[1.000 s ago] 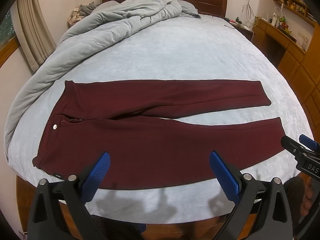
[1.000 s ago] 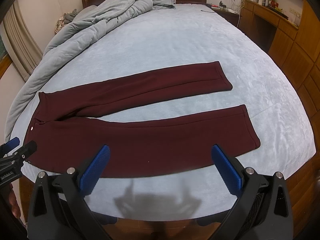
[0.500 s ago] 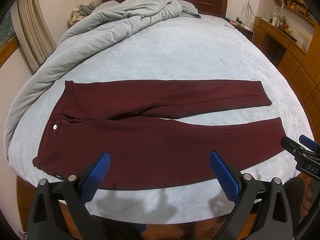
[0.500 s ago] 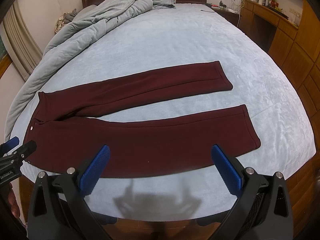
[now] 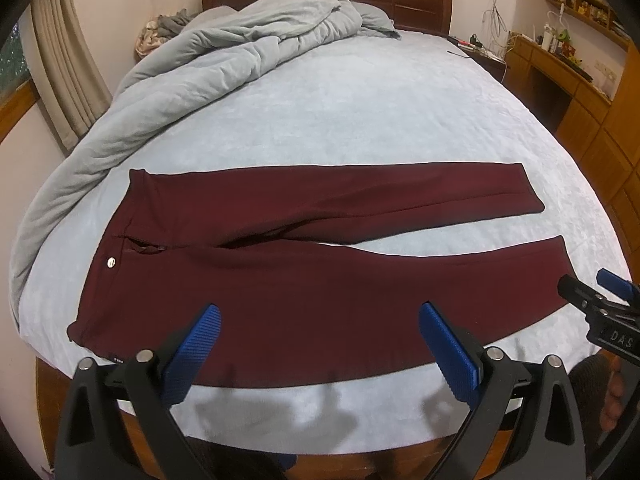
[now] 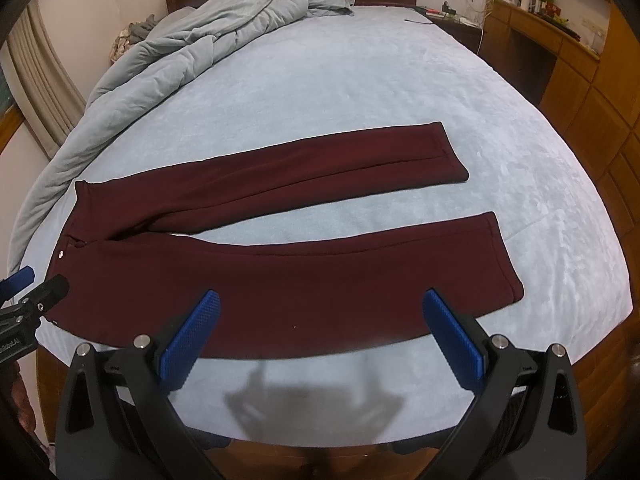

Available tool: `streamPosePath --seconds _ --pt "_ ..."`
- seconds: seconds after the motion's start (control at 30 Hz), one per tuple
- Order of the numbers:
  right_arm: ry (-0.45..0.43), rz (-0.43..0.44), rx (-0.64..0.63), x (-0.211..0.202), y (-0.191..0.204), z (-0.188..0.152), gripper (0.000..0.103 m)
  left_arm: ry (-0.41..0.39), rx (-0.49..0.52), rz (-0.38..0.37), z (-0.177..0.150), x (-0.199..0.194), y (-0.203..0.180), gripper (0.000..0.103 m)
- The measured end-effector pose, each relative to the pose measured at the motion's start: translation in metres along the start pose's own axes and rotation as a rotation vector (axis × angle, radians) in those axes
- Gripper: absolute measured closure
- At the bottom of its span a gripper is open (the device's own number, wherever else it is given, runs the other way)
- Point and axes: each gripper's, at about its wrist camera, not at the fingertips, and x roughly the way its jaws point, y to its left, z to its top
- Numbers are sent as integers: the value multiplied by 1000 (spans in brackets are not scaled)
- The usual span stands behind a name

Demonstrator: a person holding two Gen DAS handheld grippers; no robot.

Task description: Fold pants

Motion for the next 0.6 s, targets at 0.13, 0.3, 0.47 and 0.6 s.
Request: streamPosePath --seconds 0.13,0.3,0.47,0.6 --pt "-12 13 -10 11 -14 17 2 13 -11 -20 8 12 1 4" --pt "-47 -54 -26 47 -65 73 2 27 -45 -87 29 37 0 4" --pt "-7 -26 11 111 -120 130 2 33 -35 -124 66 78 -18 4" --pt "57 -5 41 173 -163 174 2 32 -28 -155 100 119 -38 4"
